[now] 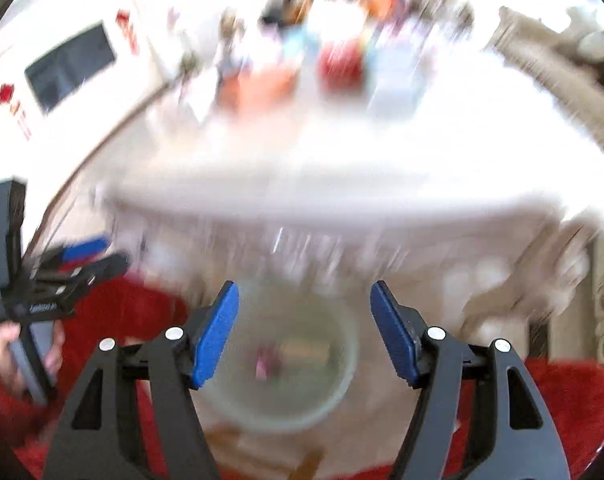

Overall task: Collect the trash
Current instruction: 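Lower both held boxes over the wastebasket and open both tools, then grasp the white charger with the left tool while the right tool grasps the teal bear box, then carry both items over the wastebasket and open both tools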

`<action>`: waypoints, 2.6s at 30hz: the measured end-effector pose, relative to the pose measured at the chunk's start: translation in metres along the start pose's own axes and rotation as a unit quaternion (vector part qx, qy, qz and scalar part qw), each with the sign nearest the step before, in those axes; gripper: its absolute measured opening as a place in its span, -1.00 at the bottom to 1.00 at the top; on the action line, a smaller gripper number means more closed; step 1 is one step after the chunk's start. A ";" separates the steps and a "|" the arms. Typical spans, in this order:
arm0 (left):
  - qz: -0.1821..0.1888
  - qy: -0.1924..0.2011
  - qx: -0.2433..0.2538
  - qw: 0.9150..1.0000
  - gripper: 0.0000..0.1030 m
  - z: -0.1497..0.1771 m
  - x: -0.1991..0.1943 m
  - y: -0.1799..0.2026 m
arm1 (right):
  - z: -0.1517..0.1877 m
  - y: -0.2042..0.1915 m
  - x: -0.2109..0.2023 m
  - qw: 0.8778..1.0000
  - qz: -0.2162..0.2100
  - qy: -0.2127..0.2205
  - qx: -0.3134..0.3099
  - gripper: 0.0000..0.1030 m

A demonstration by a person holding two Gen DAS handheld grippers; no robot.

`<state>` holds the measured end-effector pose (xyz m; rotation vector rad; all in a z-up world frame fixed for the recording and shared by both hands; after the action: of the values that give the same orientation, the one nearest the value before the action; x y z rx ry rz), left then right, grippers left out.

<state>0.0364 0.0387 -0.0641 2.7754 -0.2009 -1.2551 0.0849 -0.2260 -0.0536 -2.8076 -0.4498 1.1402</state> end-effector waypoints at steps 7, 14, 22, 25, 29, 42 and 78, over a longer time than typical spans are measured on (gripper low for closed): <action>-0.045 0.058 -0.003 0.997 0.84 -0.092 0.028 -0.001 | -0.074 0.037 0.041 0.995 0.082 0.059 0.026 0.29; -0.022 0.053 -0.024 0.998 0.84 -0.123 0.069 -0.001 | -0.097 0.035 0.082 0.995 0.099 0.025 -0.001 0.29; -0.036 0.037 -0.016 0.999 0.84 -0.136 0.097 -0.001 | -0.108 0.036 0.096 0.995 0.097 0.016 -0.009 0.29; -0.041 0.037 -0.018 0.998 0.84 -0.137 0.100 -0.004 | -0.107 0.039 0.099 0.994 0.104 0.009 -0.011 0.29; -0.034 0.027 -0.018 0.999 0.53 -0.139 0.106 -0.004 | -0.109 0.041 0.106 0.994 0.108 0.003 -0.012 0.29; 0.007 0.033 -0.036 0.999 -0.41 -0.129 0.098 -0.009 | -0.097 0.036 0.092 0.997 0.074 0.008 -0.003 -0.12; 0.116 -0.259 0.052 0.957 -0.47 0.086 0.107 0.049 | 0.088 -0.027 0.107 0.958 -0.081 -0.276 -0.003 -0.10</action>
<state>0.0376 -0.0282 -0.1936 2.3419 -0.6237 -1.9170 0.0907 -0.1717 -0.1835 -2.3604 -0.7013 1.8715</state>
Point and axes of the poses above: each gripper's, at about its wrist camera, not at the fingertips, and x roughly the way its jaws point, y to its right, z to its underside, the point moved 1 cm from there along x, roughly the way its jaws point, and after that the axes turned 3 degrees about -z, right-handed, at the moved point
